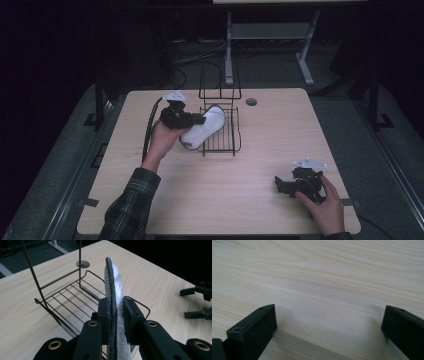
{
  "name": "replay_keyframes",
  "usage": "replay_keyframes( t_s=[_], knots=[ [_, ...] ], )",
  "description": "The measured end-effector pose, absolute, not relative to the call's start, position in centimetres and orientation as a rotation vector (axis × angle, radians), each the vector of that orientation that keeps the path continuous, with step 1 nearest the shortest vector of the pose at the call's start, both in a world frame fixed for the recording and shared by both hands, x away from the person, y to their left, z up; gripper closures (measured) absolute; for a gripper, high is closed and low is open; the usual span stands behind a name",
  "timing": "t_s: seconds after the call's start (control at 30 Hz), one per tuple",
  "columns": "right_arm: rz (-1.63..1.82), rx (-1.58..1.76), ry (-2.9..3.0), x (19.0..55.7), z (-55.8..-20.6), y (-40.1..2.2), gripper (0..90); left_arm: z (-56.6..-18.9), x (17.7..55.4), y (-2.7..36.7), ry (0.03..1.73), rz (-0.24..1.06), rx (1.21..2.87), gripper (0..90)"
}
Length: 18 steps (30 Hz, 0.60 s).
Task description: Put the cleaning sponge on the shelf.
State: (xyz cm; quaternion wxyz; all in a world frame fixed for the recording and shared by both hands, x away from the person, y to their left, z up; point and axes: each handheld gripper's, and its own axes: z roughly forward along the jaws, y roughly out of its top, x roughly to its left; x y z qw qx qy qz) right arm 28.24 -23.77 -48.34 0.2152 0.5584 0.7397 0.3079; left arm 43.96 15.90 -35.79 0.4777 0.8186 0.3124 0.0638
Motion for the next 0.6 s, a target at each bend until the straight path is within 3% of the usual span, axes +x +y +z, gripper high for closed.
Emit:
replay_keyframes(
  t_s=[0.6],
  knots=[
    [0.854,1.549,2.051,28.2,-48.3,-23.8,0.0,-37.2,47.8,14.7,0.798,0.128,1.95,76.5]
  ],
)
